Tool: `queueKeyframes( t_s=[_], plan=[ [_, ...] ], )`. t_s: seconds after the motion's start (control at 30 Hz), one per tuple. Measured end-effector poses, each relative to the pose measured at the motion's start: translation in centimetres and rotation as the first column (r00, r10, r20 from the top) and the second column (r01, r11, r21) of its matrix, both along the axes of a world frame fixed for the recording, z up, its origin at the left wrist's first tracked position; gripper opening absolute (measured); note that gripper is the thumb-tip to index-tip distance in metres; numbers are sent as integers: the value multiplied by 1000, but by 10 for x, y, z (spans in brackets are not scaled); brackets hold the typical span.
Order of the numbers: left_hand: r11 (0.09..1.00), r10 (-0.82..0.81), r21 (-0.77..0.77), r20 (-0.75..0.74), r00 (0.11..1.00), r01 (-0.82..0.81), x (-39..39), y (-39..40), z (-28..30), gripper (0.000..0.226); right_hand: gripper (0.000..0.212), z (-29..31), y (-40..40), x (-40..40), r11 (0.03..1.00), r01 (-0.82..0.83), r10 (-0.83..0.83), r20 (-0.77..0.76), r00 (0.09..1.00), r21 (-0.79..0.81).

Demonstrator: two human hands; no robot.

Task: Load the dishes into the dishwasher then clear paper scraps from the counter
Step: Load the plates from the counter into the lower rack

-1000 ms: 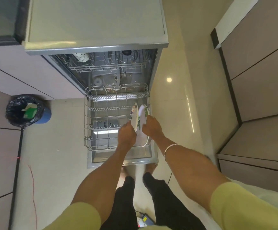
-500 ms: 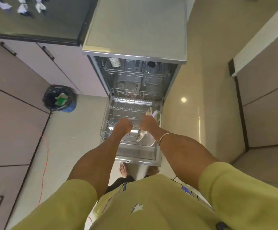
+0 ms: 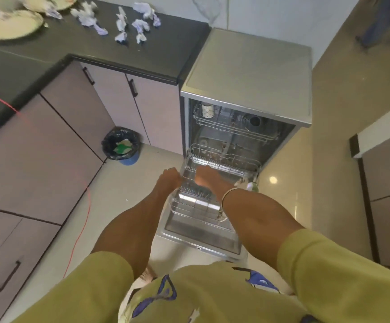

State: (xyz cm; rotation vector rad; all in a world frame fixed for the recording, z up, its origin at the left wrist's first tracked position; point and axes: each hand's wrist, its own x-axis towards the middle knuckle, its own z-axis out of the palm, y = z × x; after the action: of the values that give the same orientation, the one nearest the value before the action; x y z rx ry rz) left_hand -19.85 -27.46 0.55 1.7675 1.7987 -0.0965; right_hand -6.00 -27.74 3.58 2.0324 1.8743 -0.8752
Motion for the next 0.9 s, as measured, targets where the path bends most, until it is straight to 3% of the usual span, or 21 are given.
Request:
queueKeyframes(
  t_s=[0.4, 0.7, 0.9],
  plan=[
    [990, 54, 135, -34, 998, -49, -244, 67, 24, 31, 54, 25, 60, -202, 992, -22, 34, -95, 995, 124],
    [967, 133, 218, 9, 991, -132, -322, 145, 49, 31, 45, 37, 137, -278, 975, -41, 64, -97, 993, 218],
    [945, 160, 291, -5, 987, -152, -374, 226, 51, 27, 36, 34, 232, -326, 964, -27, 76, -178, 981, 263]
  ],
)
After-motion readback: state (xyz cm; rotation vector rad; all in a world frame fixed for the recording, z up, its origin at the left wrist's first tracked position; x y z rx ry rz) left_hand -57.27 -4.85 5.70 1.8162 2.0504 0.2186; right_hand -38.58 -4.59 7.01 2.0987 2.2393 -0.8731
